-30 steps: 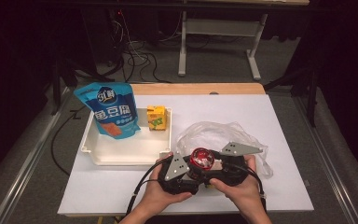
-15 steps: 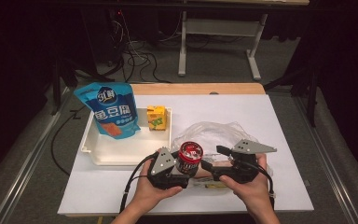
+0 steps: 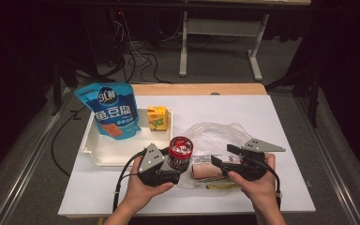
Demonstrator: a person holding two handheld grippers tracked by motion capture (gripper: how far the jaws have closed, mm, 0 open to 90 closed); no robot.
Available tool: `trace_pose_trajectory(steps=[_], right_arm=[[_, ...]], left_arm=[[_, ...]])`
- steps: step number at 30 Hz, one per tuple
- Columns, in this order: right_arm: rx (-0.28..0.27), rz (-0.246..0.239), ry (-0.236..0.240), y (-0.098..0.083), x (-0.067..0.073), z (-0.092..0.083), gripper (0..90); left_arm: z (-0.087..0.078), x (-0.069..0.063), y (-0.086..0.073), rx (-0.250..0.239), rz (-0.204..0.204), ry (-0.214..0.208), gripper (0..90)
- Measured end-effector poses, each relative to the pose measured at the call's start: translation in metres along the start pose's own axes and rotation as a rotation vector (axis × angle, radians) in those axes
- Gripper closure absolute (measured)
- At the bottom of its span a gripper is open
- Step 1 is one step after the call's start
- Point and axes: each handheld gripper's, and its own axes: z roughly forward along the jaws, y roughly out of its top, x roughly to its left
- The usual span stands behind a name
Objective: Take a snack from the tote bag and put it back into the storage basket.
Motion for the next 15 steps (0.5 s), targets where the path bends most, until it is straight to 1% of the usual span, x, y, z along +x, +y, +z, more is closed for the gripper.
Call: trace_pose_trajectory(steps=[1, 4, 10, 12, 14, 15], right_arm=[[0.000, 0.000, 0.000, 0.000, 0.000, 0.000, 23.0], [0.010, 0.006, -0.019, -0.004, -0.005, 0.003, 23.4], [0.022, 0.015, -0.036, -0.010, -0.013, 0.006, 23.8], [0.022, 0.024, -0.039, -0.011, -0.014, 0.007, 23.9], [0.024, 0.022, -0.041, -0.012, -0.015, 0.007, 24.0], [0.027, 0.024, -0.046, -0.012, -0.017, 0.007, 24.1]], left_arm=[[0.000, 0.000, 0.000, 0.000, 0.000, 0.000, 26.1], [-0.005, 0.006, 0.001, -0.011, -0.008, 0.016, 26.0], [-0.011, 0.014, 0.002, -0.022, -0.019, 0.037, 26.1], [-0.014, 0.018, 0.002, -0.027, -0.023, 0.050, 26.1], [-0.015, 0.021, 0.002, -0.028, -0.028, 0.056, 26.1], [-0.016, 0.024, 0.001, -0.031, -0.033, 0.067, 26.1]])
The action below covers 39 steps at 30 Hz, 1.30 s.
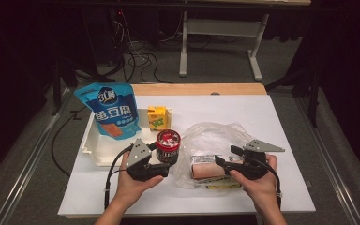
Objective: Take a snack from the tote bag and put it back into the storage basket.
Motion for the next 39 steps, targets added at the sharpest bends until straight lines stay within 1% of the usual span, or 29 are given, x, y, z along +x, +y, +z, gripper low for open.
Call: trace_pose_trajectory(steps=[3, 4, 6, 7, 8, 10, 11, 14, 18, 19, 20, 22, 23, 25, 31, 32, 35, 36, 37, 39], right_arm=[[-0.001, 0.000, -0.004, -0.001, -0.002, 0.001, 24.2], [0.002, 0.003, -0.006, -0.002, -0.003, 0.001, 24.3], [0.001, 0.004, -0.009, -0.002, -0.003, 0.001, 24.5], [0.004, 0.006, -0.011, -0.002, -0.003, 0.002, 24.5], [0.005, 0.006, -0.011, -0.003, -0.004, 0.002, 24.5], [0.005, 0.007, -0.012, -0.003, -0.004, 0.002, 24.5], [0.005, 0.003, -0.011, -0.003, -0.004, 0.003, 24.5], [0.010, 0.003, -0.017, -0.004, -0.005, 0.003, 24.6], [0.013, 0.009, -0.021, -0.005, -0.006, 0.004, 24.7], [0.013, 0.009, -0.021, -0.005, -0.006, 0.004, 24.7], [0.013, 0.011, -0.022, -0.005, -0.006, 0.004, 24.8], [0.014, 0.011, -0.022, -0.005, -0.006, 0.004, 24.9], [0.014, 0.012, -0.023, -0.005, -0.006, 0.004, 24.9], [0.014, 0.009, -0.022, -0.005, -0.007, 0.005, 24.9], [0.017, 0.009, -0.023, -0.007, -0.007, 0.006, 25.1], [0.017, 0.009, -0.023, -0.007, -0.007, 0.007, 25.1], [0.019, 0.011, -0.022, -0.007, -0.007, 0.007, 25.1], [0.023, 0.013, -0.022, -0.007, -0.006, 0.007, 25.1], [0.022, 0.012, -0.021, -0.007, -0.006, 0.007, 25.1], [0.025, 0.013, -0.021, -0.008, -0.006, 0.008, 25.1]], left_arm=[[-0.001, 0.004, -0.001, -0.002, -0.008, 0.008, 26.1], [-0.002, 0.007, -0.001, -0.004, -0.013, 0.019, 26.1], [-0.004, 0.011, -0.002, -0.005, -0.017, 0.026, 26.1], [-0.004, 0.011, -0.002, -0.005, -0.017, 0.026, 26.1], [-0.005, 0.015, -0.002, -0.007, -0.026, 0.034, 26.1], [-0.005, 0.017, -0.003, -0.007, -0.031, 0.040, 26.1], [-0.005, 0.022, -0.004, -0.009, -0.039, 0.050, 26.1], [-0.005, 0.028, -0.007, -0.010, -0.049, 0.065, 26.1], [-0.004, 0.036, -0.010, -0.005, -0.060, 0.084, 26.1], [-0.004, 0.036, -0.010, -0.005, -0.060, 0.084, 26.1], [-0.003, 0.040, -0.012, -0.009, -0.064, 0.103, 26.1], [-0.002, 0.044, -0.014, -0.004, -0.075, 0.109, 26.1], [-0.002, 0.044, -0.014, -0.004, -0.075, 0.109, 26.1], [0.001, 0.049, -0.018, 0.001, -0.071, 0.122, 26.1], [0.008, 0.055, -0.024, 0.010, -0.063, 0.122, 26.1], [0.011, 0.060, -0.027, 0.012, -0.071, 0.117, 26.1], [0.013, 0.063, -0.029, 0.019, -0.080, 0.112, 26.1], [0.016, 0.066, -0.031, 0.022, -0.085, 0.098, 26.1], [0.017, 0.067, -0.032, 0.025, -0.086, 0.094, 26.1], [0.021, 0.068, -0.034, 0.010, -0.078, 0.083, 26.1]])
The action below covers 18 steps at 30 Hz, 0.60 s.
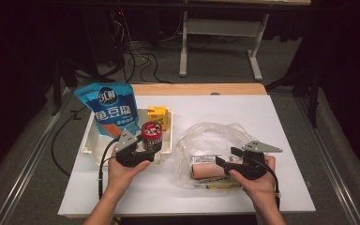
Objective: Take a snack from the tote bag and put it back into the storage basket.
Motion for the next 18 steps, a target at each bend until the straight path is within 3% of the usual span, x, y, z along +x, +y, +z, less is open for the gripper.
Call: trace_pose_trajectory(steps=[11, 18], right_arm=[[0.001, 0.013, -0.002, -0.001, -0.003, -0.001, 25.3], [-0.001, 0.014, -0.005, -0.002, -0.004, 0.000, 25.5]], left_arm=[[0.017, 0.013, -0.006, 0.089, -0.029, 0.032, 26.1], [0.026, 0.022, -0.009, 0.155, -0.073, 0.052, 26.1]])
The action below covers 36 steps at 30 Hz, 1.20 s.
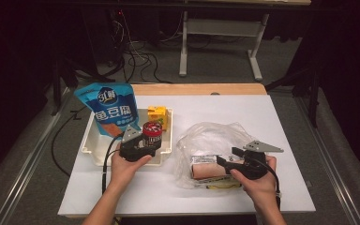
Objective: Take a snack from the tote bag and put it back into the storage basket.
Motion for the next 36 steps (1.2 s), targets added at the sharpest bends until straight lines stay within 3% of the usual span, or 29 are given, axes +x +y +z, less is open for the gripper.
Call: trace_pose_trajectory(steps=[4, 13, 16, 17, 32, 36], right_arm=[[0.004, 0.002, -0.002, 0.000, 0.000, 0.000, 25.6], [0.006, 0.006, -0.004, -0.001, 0.000, 0.001, 25.8], [0.005, 0.005, -0.005, -0.001, -0.001, 0.001, 25.9], [0.005, 0.008, -0.007, -0.001, -0.002, 0.000, 26.0], [0.007, 0.012, -0.019, -0.003, -0.006, 0.000, 26.5], [0.007, 0.016, -0.018, -0.004, -0.007, 0.000, 26.5]], left_arm=[[0.008, 0.003, -0.001, 0.045, -0.024, 0.005, 26.1], [0.016, 0.003, 0.000, 0.133, -0.021, 0.021, 26.1], [0.018, 0.004, -0.002, 0.151, -0.036, 0.012, 26.1], [0.021, 0.005, -0.004, 0.185, -0.032, 0.022, 26.1], [0.016, 0.005, -0.007, 0.231, -0.033, 0.016, 25.8], [0.015, 0.002, -0.010, 0.243, -0.010, 0.032, 25.6]])
